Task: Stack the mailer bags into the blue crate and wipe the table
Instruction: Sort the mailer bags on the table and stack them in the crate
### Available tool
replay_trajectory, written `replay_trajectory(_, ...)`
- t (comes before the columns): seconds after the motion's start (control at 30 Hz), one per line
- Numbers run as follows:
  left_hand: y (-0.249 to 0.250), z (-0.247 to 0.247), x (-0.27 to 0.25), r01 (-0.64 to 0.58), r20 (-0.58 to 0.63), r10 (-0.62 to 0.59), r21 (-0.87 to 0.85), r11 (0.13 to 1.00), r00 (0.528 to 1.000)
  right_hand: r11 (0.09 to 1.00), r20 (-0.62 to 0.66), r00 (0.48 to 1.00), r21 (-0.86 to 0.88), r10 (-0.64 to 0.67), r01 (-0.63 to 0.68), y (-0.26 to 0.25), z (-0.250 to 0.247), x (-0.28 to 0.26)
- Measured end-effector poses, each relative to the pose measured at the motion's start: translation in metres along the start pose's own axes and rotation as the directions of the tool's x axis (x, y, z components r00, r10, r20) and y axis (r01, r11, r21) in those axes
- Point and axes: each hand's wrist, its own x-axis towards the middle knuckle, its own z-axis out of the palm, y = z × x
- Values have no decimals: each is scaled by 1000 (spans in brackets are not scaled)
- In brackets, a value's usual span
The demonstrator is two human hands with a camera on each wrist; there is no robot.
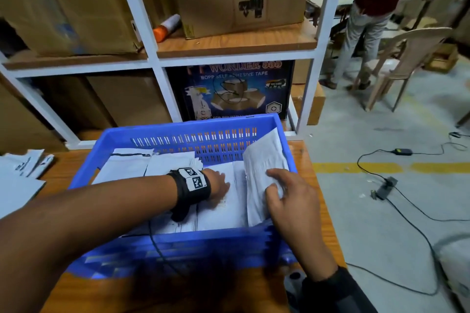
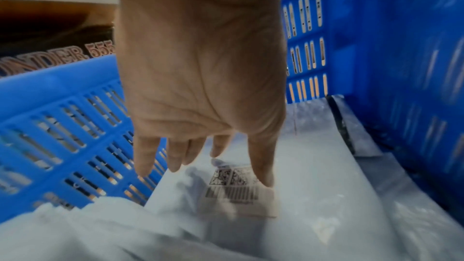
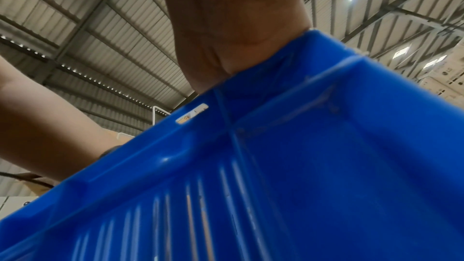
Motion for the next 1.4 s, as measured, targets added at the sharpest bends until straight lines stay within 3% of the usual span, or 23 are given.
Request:
replay_trajectory(0.1, -2, 9, -3, -13, 2, 13, -25, 1000, 1000, 999, -3, 1000, -38, 14, -14, -4, -1, -1)
replay_trajectory(0.33, -42, -13, -77, -211, -325, 141, -192, 959, 935, 988, -13, 999, -147, 35, -37, -14, -1, -2)
replay_trajectory(0.43, -71, 15, -123, -255, -378, 129, -304, 918, 917, 980, 18, 999, -191, 51, -46, -18, -2, -4)
replay_trajectory(0.57, -99, 82, -173, -149, -319, 3, -434, 888, 948, 968, 158, 975, -219, 156, -120, -30, -10, 2)
replay_trajectory(0.67, -115, 125, -177, -27, -224, -76, -424, 905, 972, 934, 327, 907, -322, 266, -158, -52, -13, 22)
replay_trajectory(0.8, -123, 175, -175, 56, -229, -185, -477, 877, 956, 867, 511, 804, -497, 304, -12, -85, 5, 75)
replay_trajectory(0.93, -121, 207, -173, -57, -333, -257, -703, 709, 907, 816, 557, 718, -578, 417, -26, -82, 57, 122)
replay_trajectory(1.1, -121, 215, -170, -105, -403, -299, -727, 679, 865, 628, 599, 471, -770, 648, 114, -48, 91, 133)
replay_trajectory(1.13, -121, 214, -170, -104, -412, -311, -728, 678, 856, 566, 573, 467, -806, 673, 174, -48, 94, 132)
replay_trajectory(1.2, -120, 213, -170, -94, -406, -322, -733, 674, 855, 453, 552, 515, -834, 656, 316, -59, 101, 130)
replay_trajectory(1.27, -121, 212, -170, -82, -386, -310, -730, 678, 869, 486, 575, 491, -817, 654, 309, -56, 110, 133)
replay_trajectory(1.33, -122, 214, -168, -71, -370, -296, -720, 690, 881, 561, 613, 411, -788, 675, 253, -42, 122, 132)
replay_trajectory(1.4, -123, 213, -168, -65, -357, -290, -721, 690, 888, 628, 619, 383, -769, 685, 119, -24, 131, 125)
